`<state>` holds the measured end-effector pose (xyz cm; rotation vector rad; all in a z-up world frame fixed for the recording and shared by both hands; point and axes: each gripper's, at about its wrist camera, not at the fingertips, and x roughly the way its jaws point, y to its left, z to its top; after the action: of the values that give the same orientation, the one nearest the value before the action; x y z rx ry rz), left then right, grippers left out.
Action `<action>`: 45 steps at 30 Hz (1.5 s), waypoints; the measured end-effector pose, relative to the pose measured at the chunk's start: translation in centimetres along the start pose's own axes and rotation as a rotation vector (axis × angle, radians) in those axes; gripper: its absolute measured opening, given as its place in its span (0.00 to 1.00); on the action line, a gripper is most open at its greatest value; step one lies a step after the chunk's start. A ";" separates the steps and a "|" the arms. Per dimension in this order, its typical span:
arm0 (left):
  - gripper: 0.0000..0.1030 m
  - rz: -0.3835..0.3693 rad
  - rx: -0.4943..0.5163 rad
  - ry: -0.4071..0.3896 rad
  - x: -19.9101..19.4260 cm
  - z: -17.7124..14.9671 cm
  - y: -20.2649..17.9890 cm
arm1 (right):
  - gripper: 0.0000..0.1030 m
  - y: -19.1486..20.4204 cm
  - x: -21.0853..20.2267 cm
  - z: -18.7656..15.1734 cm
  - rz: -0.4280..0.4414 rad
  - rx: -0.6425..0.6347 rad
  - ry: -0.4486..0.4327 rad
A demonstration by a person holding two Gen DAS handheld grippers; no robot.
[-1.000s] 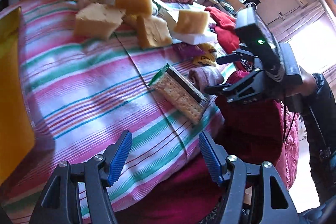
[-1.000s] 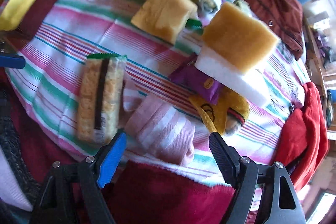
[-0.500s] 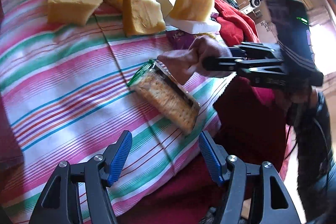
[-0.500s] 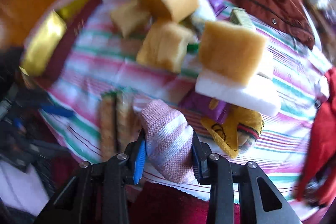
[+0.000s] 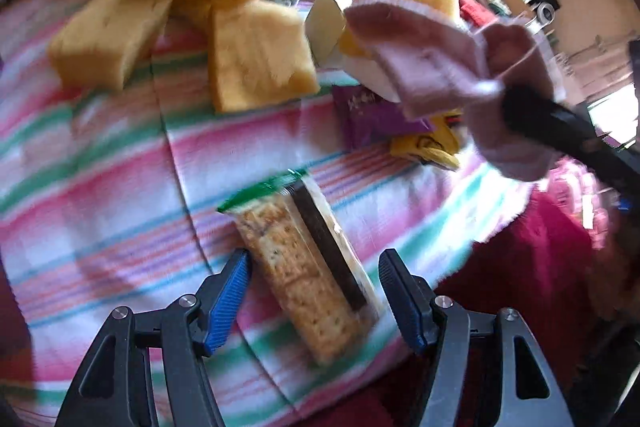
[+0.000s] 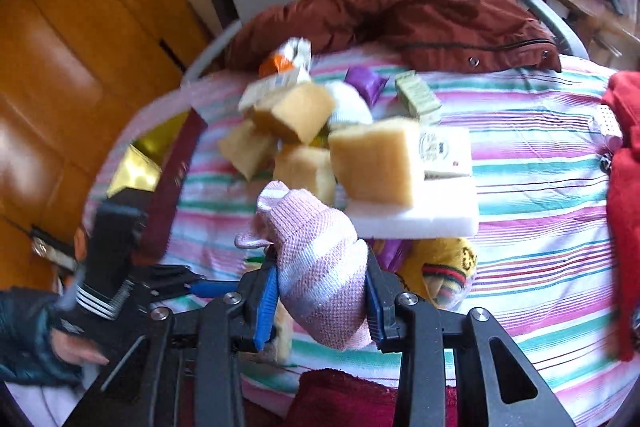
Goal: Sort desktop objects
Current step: 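Grasp the cracker pack with the left gripper while the right gripper holds the sock, then carry the cracker pack and sock into the gold tray and open both grippers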
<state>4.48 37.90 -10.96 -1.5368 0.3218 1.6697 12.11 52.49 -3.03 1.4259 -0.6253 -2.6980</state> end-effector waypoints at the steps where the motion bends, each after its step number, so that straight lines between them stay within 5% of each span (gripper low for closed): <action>1: 0.65 0.038 0.023 0.000 0.3 0.1 -0.6 | 0.37 -0.2 -0.3 0.0 0.012 0.011 -0.021; 8: 0.65 0.196 0.277 -0.053 1.2 -1.9 -3.3 | 0.38 -0.2 -0.8 0.1 0.033 0.024 -0.050; 13: 0.51 0.179 0.329 -0.108 0.3 -3.0 -2.2 | 0.38 -0.3 -0.9 0.0 0.024 0.017 -0.050; 22: 0.50 0.047 0.225 -0.177 -5.0 -4.8 3.5 | 0.38 -0.3 -0.1 0.1 -0.024 0.012 -0.011; 31: 0.50 0.000 0.111 -0.392 -14.9 -4.6 11.3 | 0.38 2.9 2.4 0.8 -0.193 -0.123 0.118; 38: 0.50 0.122 -0.065 -0.500 -20.5 -5.0 21.4 | 0.39 12.7 4.1 2.7 -0.115 -0.327 0.113; 45: 0.50 0.295 -0.168 -0.454 -21.5 -3.6 30.7 | 0.39 24.3 10.4 3.7 0.022 -0.485 0.181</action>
<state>-16.45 7.76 -2.29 -1.2175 0.1737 2.2682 -0.81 29.27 -0.66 1.4783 0.0279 -2.4252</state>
